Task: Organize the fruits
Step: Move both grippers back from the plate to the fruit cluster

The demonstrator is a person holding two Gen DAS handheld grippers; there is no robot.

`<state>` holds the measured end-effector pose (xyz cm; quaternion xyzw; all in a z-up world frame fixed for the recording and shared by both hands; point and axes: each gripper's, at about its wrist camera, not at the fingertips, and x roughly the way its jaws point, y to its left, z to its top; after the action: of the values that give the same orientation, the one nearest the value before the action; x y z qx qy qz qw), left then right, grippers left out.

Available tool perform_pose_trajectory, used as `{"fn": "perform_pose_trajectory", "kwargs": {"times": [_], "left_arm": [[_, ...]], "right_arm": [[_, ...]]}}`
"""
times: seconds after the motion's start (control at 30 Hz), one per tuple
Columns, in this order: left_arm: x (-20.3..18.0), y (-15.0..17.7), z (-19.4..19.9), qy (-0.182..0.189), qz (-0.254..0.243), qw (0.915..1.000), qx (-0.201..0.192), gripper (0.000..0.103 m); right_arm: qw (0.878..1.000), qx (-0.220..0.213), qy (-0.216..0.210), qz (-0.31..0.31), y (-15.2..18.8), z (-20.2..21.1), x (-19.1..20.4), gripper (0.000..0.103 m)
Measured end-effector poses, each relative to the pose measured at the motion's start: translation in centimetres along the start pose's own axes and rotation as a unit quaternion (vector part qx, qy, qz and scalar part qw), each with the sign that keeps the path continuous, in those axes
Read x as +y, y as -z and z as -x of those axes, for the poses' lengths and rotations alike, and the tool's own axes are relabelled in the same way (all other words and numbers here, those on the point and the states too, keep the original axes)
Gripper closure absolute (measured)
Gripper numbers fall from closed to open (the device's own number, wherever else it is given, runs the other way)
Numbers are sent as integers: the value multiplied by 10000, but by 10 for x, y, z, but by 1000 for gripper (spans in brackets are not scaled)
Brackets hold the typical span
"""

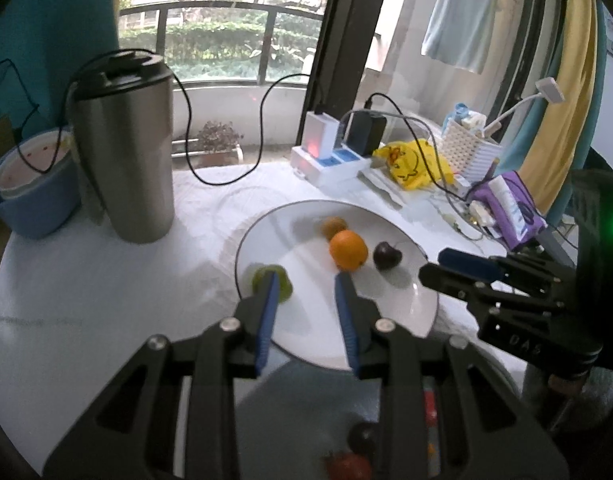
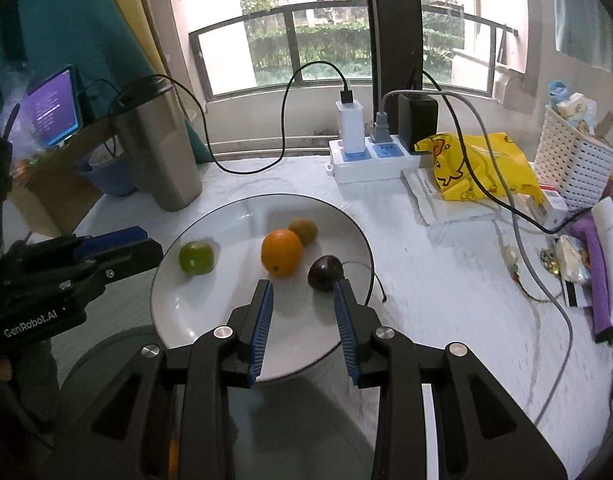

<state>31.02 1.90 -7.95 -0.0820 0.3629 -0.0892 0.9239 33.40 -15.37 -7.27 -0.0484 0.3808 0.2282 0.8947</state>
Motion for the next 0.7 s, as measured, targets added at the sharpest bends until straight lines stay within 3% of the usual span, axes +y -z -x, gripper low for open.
{"fn": "perform_pose_trajectory", "kwargs": {"times": [0.13, 0.23, 0.7], "left_arm": [[-4, 8, 14, -3, 3, 10000, -44, 69], [-6, 14, 24, 35, 49, 9999, -89, 54], [-21, 47, 58, 28, 173, 9998, -129, 54]], "right_arm": [[10000, -47, 9, 14, 6, 14, 5, 69], [10000, -88, 4, -2, 11, 24, 7, 69], [9998, -162, -78, -36, 38, 57, 16, 69]]}}
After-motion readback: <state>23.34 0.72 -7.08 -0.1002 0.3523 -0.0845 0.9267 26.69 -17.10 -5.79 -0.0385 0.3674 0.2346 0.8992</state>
